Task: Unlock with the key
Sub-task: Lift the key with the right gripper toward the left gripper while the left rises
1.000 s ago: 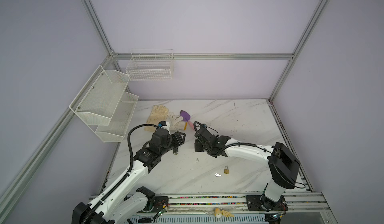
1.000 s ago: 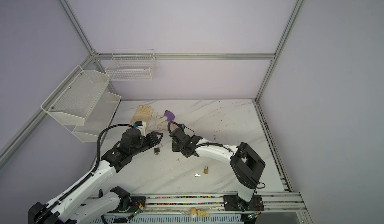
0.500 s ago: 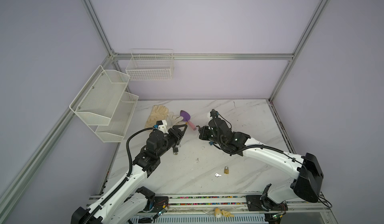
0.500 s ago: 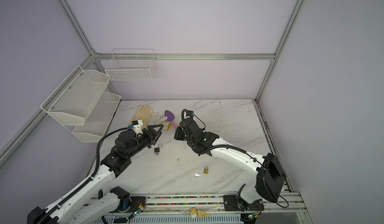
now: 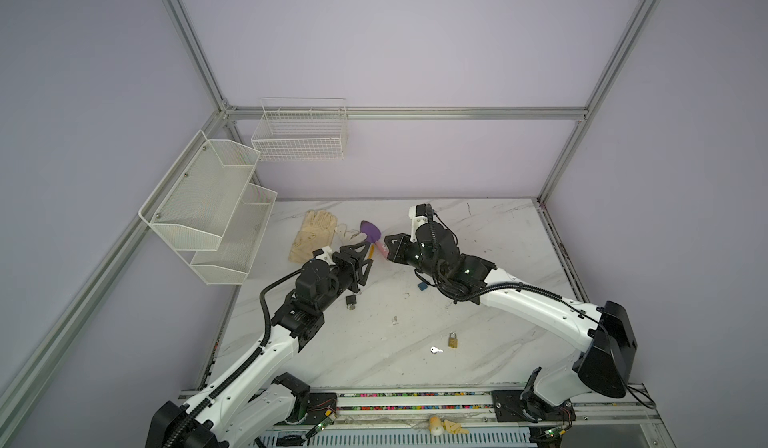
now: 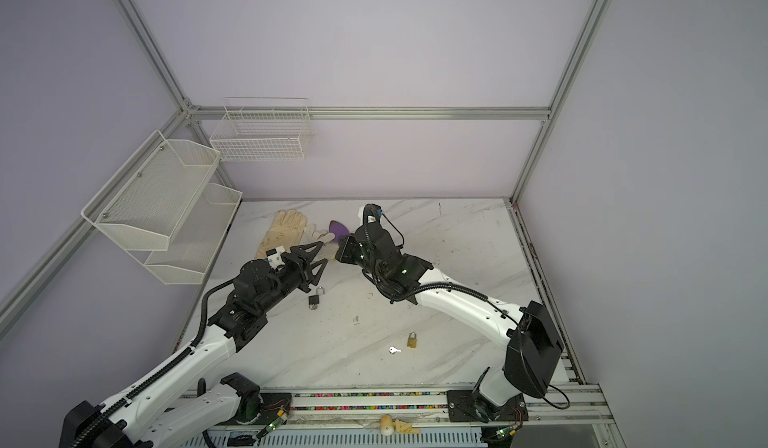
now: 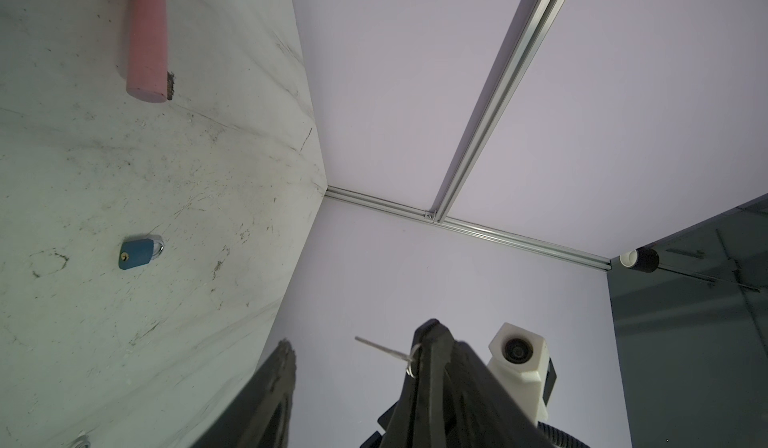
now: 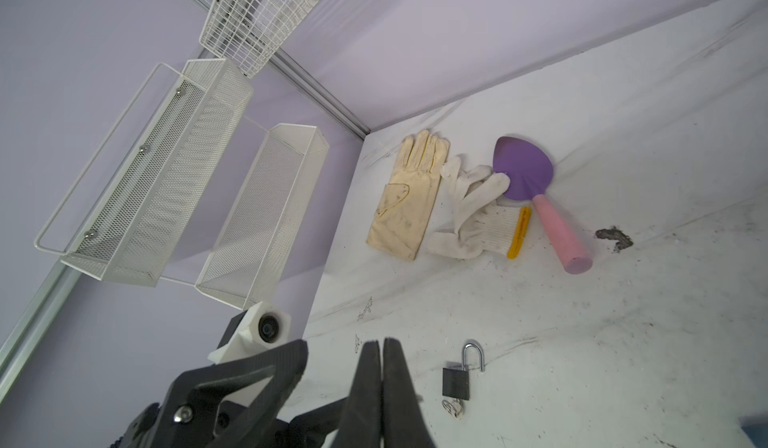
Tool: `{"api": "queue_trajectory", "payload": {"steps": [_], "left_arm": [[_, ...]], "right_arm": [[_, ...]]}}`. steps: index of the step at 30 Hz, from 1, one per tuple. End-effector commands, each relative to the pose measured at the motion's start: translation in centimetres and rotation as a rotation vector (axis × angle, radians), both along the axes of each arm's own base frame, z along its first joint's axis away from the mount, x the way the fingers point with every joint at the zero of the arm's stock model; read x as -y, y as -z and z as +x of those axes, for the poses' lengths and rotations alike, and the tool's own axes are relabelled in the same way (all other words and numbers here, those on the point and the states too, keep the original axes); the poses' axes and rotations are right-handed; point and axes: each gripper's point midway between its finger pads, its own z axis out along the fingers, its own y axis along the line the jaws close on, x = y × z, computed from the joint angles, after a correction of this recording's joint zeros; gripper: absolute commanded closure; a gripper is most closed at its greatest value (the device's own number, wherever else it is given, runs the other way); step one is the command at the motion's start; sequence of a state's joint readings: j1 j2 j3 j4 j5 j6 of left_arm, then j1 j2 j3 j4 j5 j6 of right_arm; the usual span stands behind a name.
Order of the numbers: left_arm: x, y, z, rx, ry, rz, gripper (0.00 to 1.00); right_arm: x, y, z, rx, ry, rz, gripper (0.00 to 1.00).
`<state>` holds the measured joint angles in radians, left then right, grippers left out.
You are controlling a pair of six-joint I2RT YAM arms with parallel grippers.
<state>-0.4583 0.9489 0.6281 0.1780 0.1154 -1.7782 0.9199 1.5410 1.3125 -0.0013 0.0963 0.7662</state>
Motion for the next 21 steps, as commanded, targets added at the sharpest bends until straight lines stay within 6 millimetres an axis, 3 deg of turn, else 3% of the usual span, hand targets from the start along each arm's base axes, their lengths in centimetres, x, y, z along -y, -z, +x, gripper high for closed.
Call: {"api": "queue_trajectory", "payload": {"steps": [1, 4, 12, 21], "left_arm": [[-0.7, 0.0, 0.5, 0.057, -0.041, 0.027, 0.41], [-1.0, -1.2, 0.9, 0.192, -0.046, 0.179, 0.42], [-1.1, -4.2, -0.1, 0.723, 0.007, 0.861, 0.49], [1.4, -4.1, -1.9, 1.151, 0.11, 1.195, 0.51]], "right_arm": [[-0.6, -1.5, 0.6, 0.019, 0.01, 0.043, 1.0], [0.0, -1.7, 1.2, 0.002, 0.059, -0.001, 1.0], [1.1, -3.6, 0.8, -0.024, 0.078, -0.005, 1.0], [0.6, -4.8, -0.5, -0.056, -0.003, -0.057, 1.0]]}}
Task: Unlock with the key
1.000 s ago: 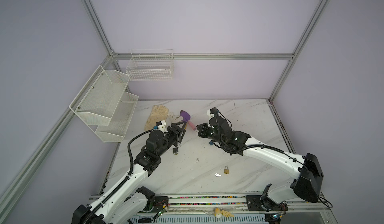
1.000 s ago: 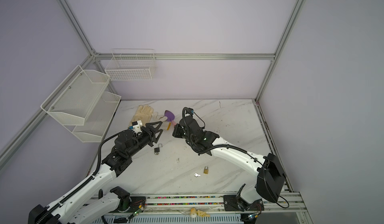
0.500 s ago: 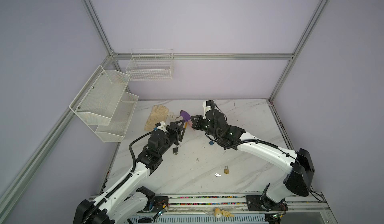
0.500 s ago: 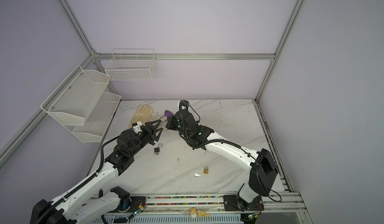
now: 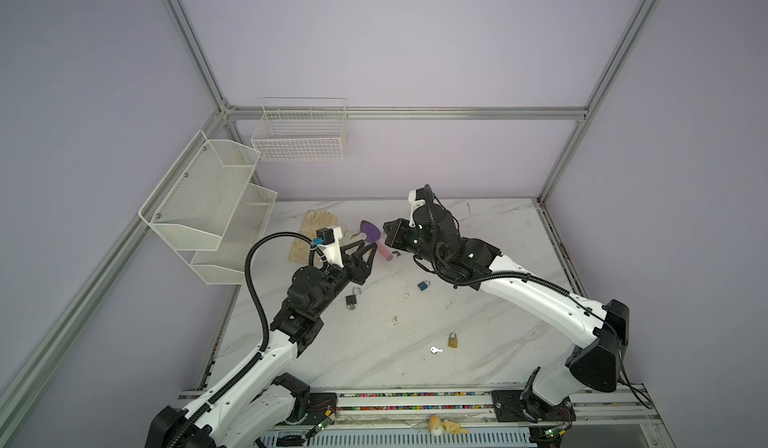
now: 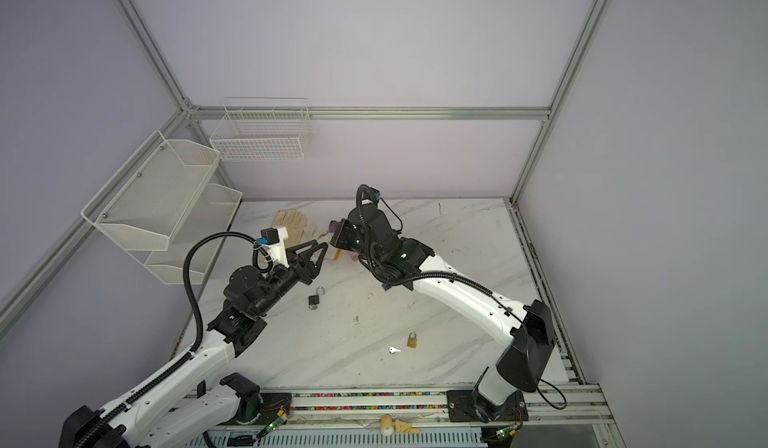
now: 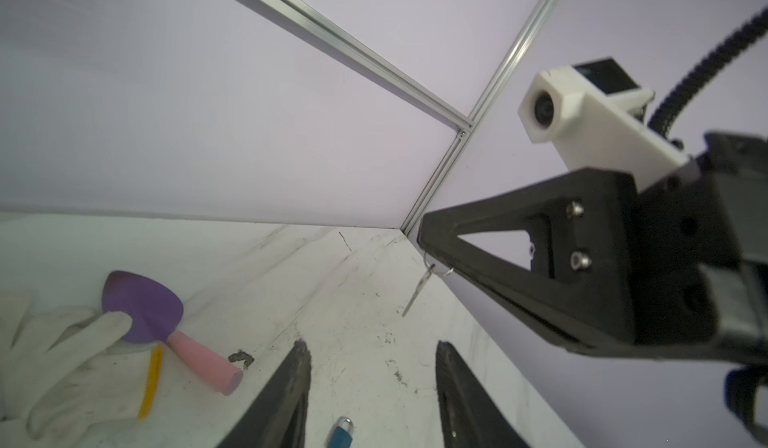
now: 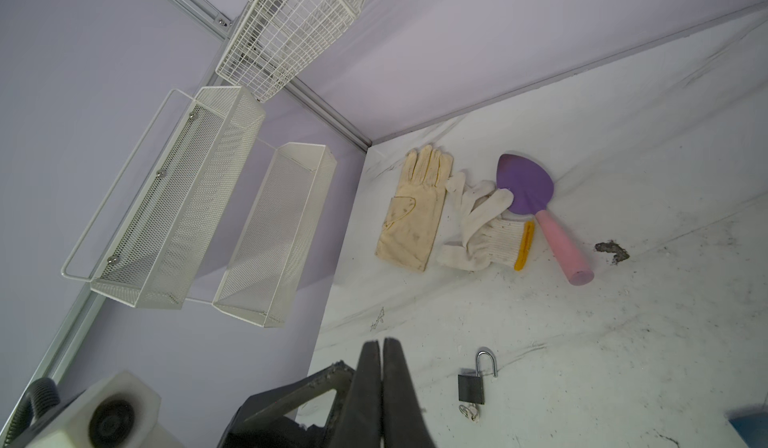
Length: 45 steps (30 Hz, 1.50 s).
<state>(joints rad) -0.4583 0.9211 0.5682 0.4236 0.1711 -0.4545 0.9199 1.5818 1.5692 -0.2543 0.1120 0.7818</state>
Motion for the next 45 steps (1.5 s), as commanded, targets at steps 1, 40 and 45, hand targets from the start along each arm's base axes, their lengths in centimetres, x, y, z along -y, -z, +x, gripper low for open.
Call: {"api": "queue_trajectory", "payload": {"steps": [1, 40, 45], "left_arm": [[1.0, -0.3, -1.0, 0.266, 0.05, 0.21, 0.52], [4.1, -3.5, -0.6, 0.45, 0.182, 0.157, 0.87], [4.0, -3.4, -0.5, 0.447, 0.179, 0.157, 0.93]], "right_arm": [[0.5, -0.3, -0.9, -0.037, -0.031, -0.04, 1.0], [0.6, -0.6, -2.3, -0.063, -0.092, -0.058, 1.0], [0.7, -1.0, -2.2, -0.056, -0.087, -0.052, 1.0]]}}
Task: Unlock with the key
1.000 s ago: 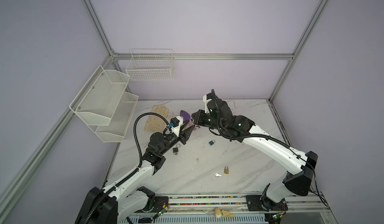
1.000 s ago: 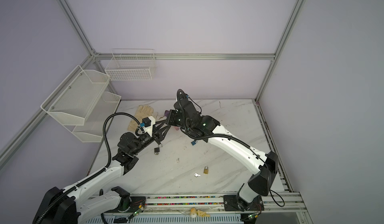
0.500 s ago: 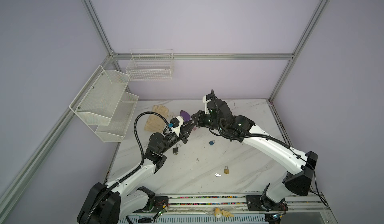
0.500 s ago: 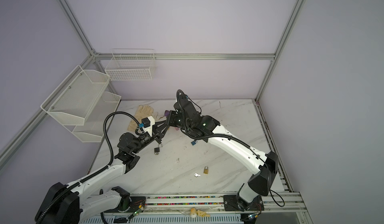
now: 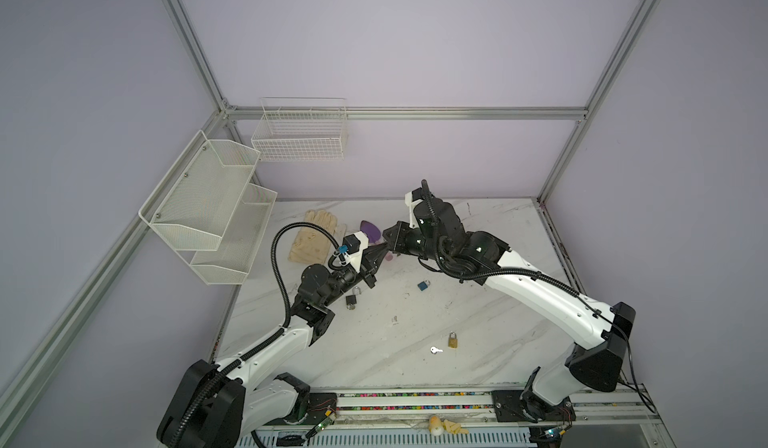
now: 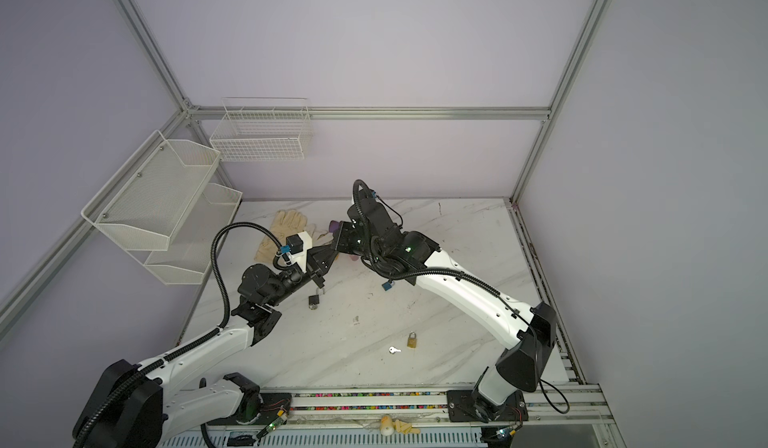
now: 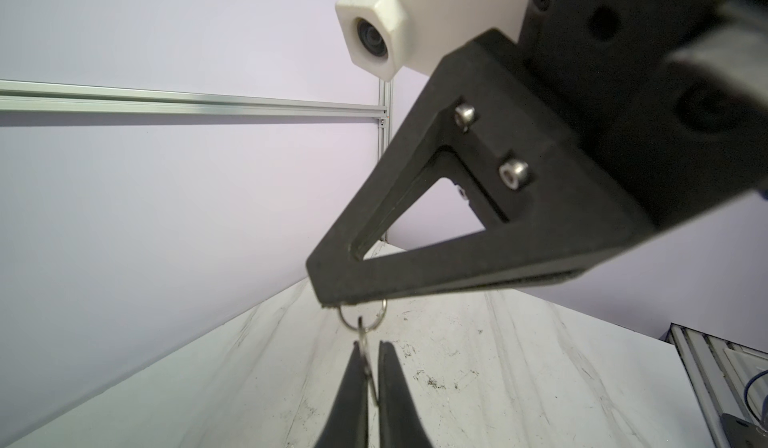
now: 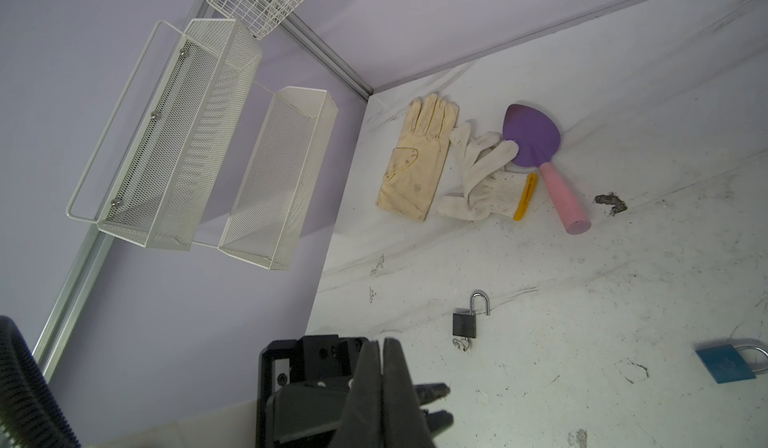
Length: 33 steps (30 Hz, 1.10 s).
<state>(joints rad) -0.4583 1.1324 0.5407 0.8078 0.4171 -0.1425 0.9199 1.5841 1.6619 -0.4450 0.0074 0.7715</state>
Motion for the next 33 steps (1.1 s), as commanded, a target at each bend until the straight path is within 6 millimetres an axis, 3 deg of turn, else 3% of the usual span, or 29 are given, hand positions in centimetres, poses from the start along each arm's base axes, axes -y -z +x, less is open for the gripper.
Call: {"api": "queue_trajectory", "payload": {"steps": [1, 7, 14, 18, 19, 22, 25, 29, 33], "left_arm": [[-0.3, -3.1, -0.2, 0.086, -0.004, -0.047, 0.93], [-0.5, -3.1, 0.0, 0.086, -0.02, -0.05, 1.0], [-0.6, -3.7, 0.0, 0.08, -0.025, -0.057, 1.0], [-0.4, -3.1, 0.0, -0.007, -0.008, -0.04, 1.0], [-0.3, -2.9, -0.2, -0.029, 0.003, -0.034, 1.0], [0.0, -2.4, -0.9, -0.082, 0.043, -0.017, 1.0], [0.3, -2.1, -1.9, -0.16, 0.097, -0.016, 1.0], [0.5, -1.9, -2.9, -0.213, 0.141, -0.006, 1.0], [0.9, -2.4, -3.8, -0.231, 0.192, 0.002, 1.0]], "right_arm": [[0.7, -1.2, 0.1, 0.032, 0.015, 0.01, 1.0], [0.7, -1.4, 0.0, 0.035, 0.014, 0.013, 1.0], [1.1, -1.5, 0.1, 0.051, 0.02, 0.002, 1.0], [2.3, -1.4, 0.4, 0.075, 0.006, -0.019, 1.0], [2.7, -1.4, 0.6, 0.089, -0.007, -0.025, 0.92], [3.5, -1.4, 0.6, 0.129, -0.086, -0.045, 0.81], [3.1, -1.9, -0.8, 0.204, -0.243, -0.037, 0.6], [2.3, -1.0, -3.3, 0.253, -0.447, -0.053, 0.49], [1.7, 0.8, -4.6, 0.269, -0.572, -0.07, 0.46]]}}
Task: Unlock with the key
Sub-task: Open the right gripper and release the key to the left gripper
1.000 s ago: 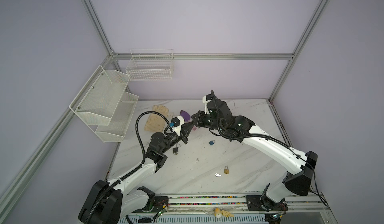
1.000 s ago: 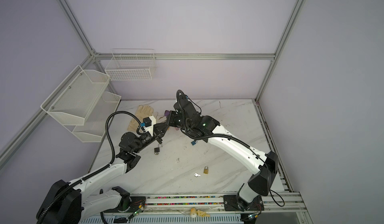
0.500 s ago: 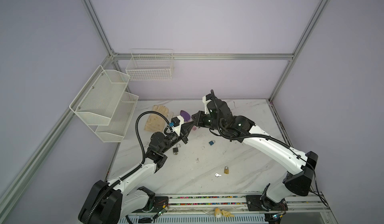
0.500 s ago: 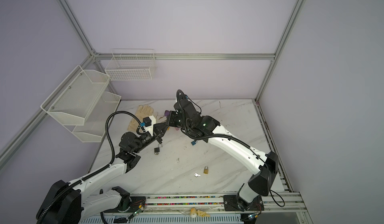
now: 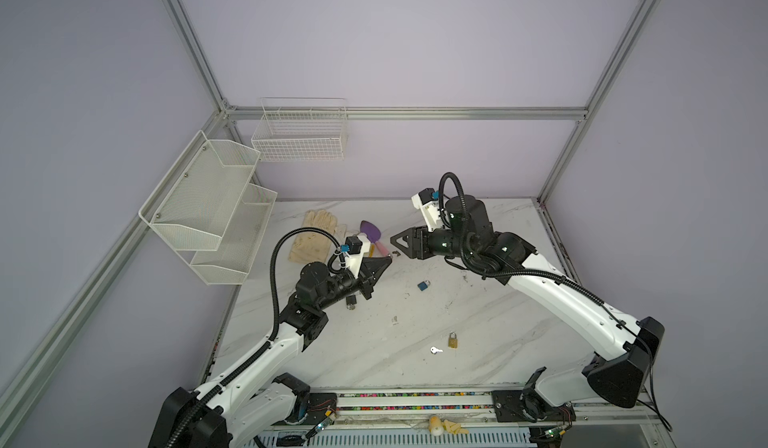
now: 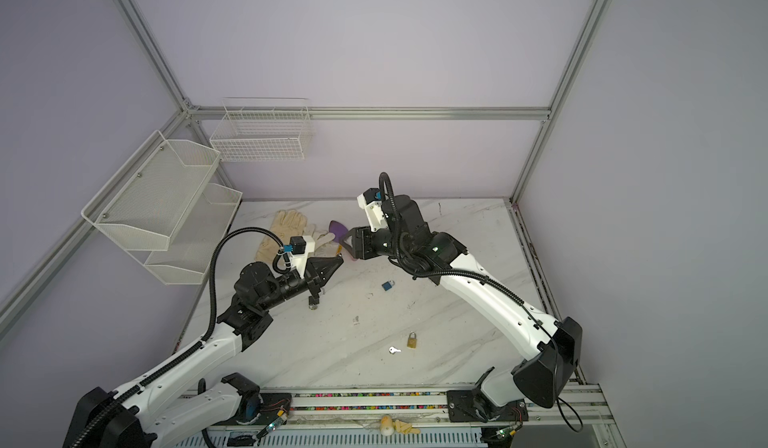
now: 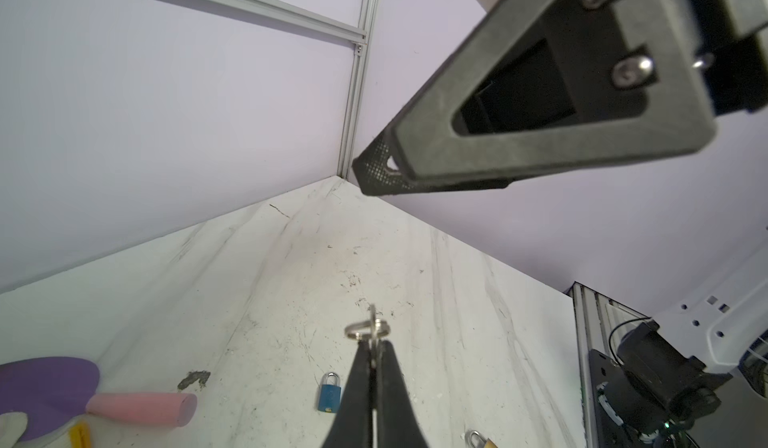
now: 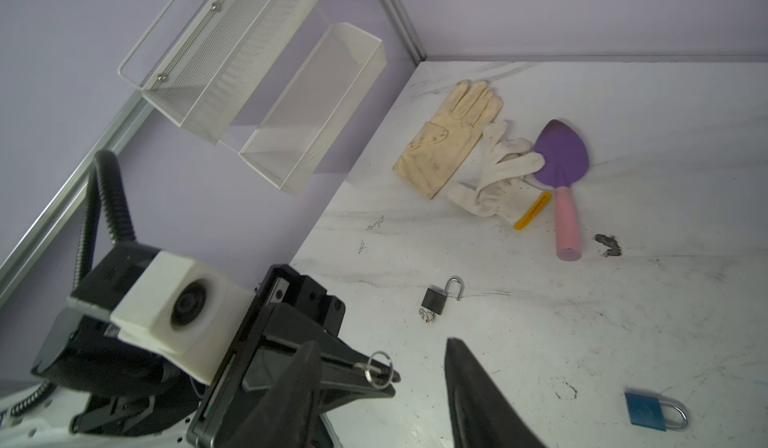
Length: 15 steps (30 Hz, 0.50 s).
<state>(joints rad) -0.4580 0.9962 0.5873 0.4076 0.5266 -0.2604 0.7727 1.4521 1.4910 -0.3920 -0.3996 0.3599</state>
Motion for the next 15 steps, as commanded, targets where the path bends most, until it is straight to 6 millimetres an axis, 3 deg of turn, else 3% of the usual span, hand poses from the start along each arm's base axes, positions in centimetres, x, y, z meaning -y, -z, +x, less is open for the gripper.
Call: {"api": "queue_trajectory", "payload": {"steps": [1, 6, 15], "left_arm": [[0.5, -4.8, -1.4, 0.051, 0.083, -0.05, 1.0], [1.1, -5.0, -1.8, 0.046, 0.132, -0.054, 1.0], [1.9, -5.7, -1.7, 0.049, 0.189, -0.089, 1.0]], "right_arm": [[-1.1, 0.9, -2.4, 0.058, -0.208, -0.005, 0.46], [-1.2, 1.6, -3.2, 0.056, -0.28, 0.011, 0.47], [-0.7, 2.9, -2.6, 0.032, -0.291, 0.013, 0.55]]}}
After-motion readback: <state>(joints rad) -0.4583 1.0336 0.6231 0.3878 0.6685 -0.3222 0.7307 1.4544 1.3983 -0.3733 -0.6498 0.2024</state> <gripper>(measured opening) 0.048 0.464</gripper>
